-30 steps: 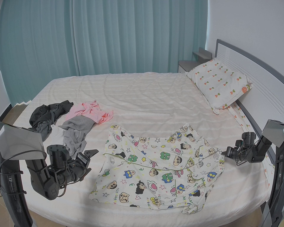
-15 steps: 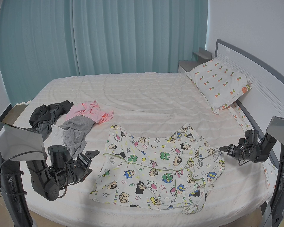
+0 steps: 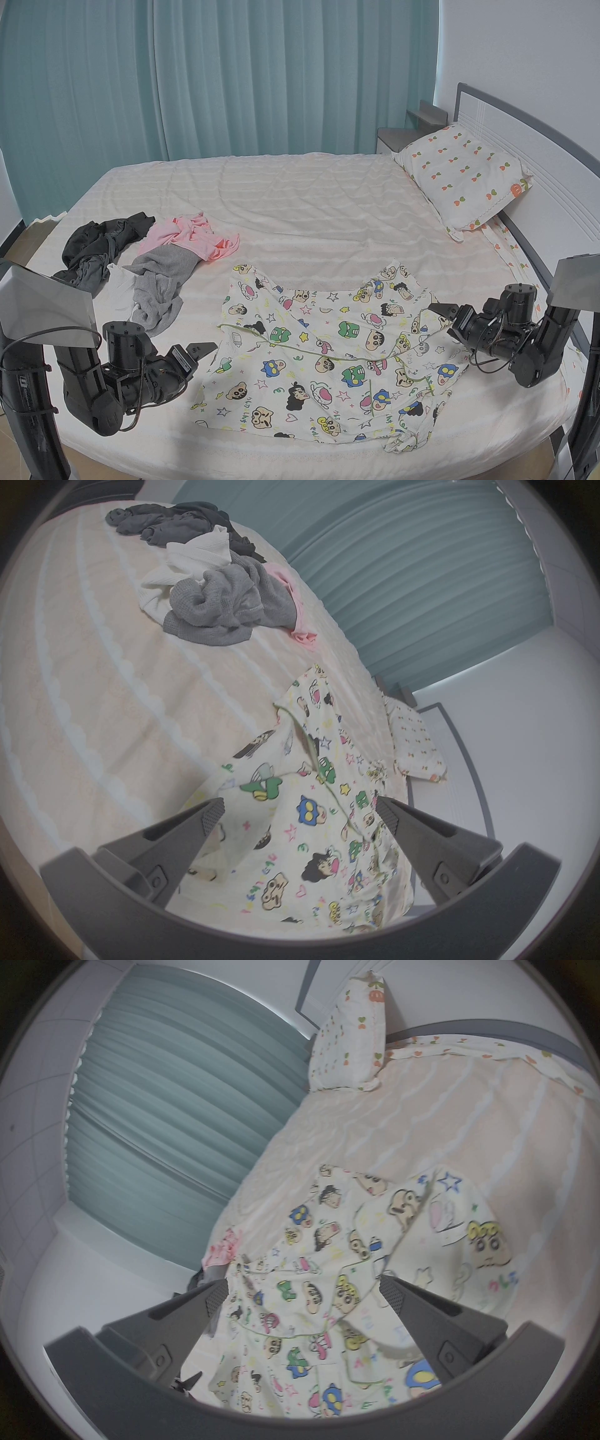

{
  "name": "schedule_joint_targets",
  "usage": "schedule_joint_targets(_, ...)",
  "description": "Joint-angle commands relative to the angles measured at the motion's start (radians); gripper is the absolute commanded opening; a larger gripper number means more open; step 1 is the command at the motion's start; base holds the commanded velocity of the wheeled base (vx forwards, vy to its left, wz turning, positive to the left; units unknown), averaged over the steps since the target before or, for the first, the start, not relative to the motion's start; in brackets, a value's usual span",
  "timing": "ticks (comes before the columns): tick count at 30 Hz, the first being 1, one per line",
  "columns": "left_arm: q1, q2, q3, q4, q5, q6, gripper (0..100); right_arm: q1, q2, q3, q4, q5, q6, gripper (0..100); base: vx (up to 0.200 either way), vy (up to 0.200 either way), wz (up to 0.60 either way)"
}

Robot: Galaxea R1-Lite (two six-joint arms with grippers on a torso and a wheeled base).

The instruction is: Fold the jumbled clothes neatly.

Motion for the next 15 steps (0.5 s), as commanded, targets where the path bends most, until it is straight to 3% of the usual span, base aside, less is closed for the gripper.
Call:
schedule_joint_targets(1,-0.036,0.017,0.054,0.008,0.000,0.065,100,0.075,0.137,0.106,-0.146,-0.010,0.056,100,0.000,0.000,0.00)
schedule_joint_targets(15,-0.131,0.126,-0.001,0.002,0.153,0.069,100,0.076,0.165,0.106,-0.137,-0.009,0.059,100,0.000,0.000,0.00)
